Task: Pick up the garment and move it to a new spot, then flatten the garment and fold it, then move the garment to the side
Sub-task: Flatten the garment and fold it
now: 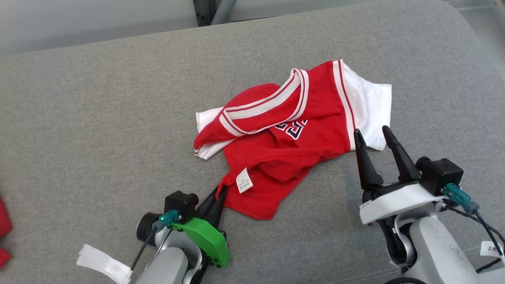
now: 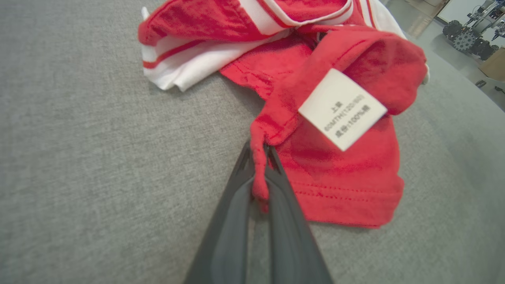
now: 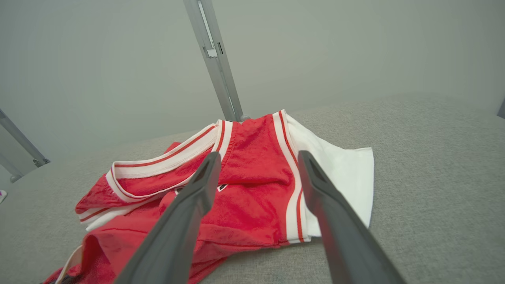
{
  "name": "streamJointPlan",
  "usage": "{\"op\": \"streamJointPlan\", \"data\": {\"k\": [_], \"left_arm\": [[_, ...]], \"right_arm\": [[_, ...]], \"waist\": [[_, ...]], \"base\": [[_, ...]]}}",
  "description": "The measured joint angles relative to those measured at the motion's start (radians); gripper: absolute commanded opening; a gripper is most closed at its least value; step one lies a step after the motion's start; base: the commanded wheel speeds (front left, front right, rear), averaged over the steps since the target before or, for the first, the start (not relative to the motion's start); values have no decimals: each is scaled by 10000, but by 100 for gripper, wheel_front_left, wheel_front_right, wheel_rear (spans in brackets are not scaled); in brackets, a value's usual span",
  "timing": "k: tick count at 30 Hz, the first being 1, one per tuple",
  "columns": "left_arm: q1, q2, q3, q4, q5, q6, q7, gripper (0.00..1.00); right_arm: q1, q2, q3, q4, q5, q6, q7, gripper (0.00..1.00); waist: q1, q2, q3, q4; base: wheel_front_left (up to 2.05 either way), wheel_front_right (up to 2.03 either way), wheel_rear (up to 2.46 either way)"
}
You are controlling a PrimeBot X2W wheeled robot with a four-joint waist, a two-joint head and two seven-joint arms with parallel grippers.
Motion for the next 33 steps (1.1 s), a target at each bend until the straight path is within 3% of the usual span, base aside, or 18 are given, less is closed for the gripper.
{"op": "streamJointPlan", "data": {"k": [8,15,19,22,23,24,25,26,29,33], "left_arm": [[-711,1009,2013,-1927,1101,-15,0,0],[-1743,2378,3359,-2589,1843,-21,0,0],[-1418,2560,4057,-2731,2006,61,-4,0],[-278,2391,4126,-1958,2019,59,-2,0],[58,2207,4243,-1593,1898,58,2,23],[314,2096,4349,-1292,1881,59,2,82],[314,2096,4349,-1292,1881,59,2,82],[493,2006,4487,-1020,1835,65,2,100],[1021,1726,4847,-343,1808,221,2,100],[1638,1269,5340,-512,1971,430,0,100]], "right_arm": [[152,105,-232,148,82,0,-2,100],[331,196,-98,362,265,0,-2,100],[529,201,-136,479,443,0,0,100],[605,203,-119,548,577,0,-2,100],[603,203,-92,568,598,0,0,100],[602,207,-71,600,596,0,0,100],[602,207,-71,600,596,0,0,100],[601,205,-67,625,594,0,0,100],[577,207,-71,709,571,0,0,100],[567,203,-56,809,545,0,-2,100]], "waist": [[0,0,-379,386],[0,0,-911,606],[0,0,-1123,614],[0,0,-1138,542],[0,0,-1115,520],[0,0,-1095,498],[0,0,-1095,498],[0,0,-1081,478],[0,0,-1115,446],[0,0,-1283,470]], "base": [[0,0,0],[0,0,0],[0,0,0],[0,0,0],[0,0,0],[0,0,0],[0,0,0],[0,0,0],[0,0,0],[0,0,0]]}}
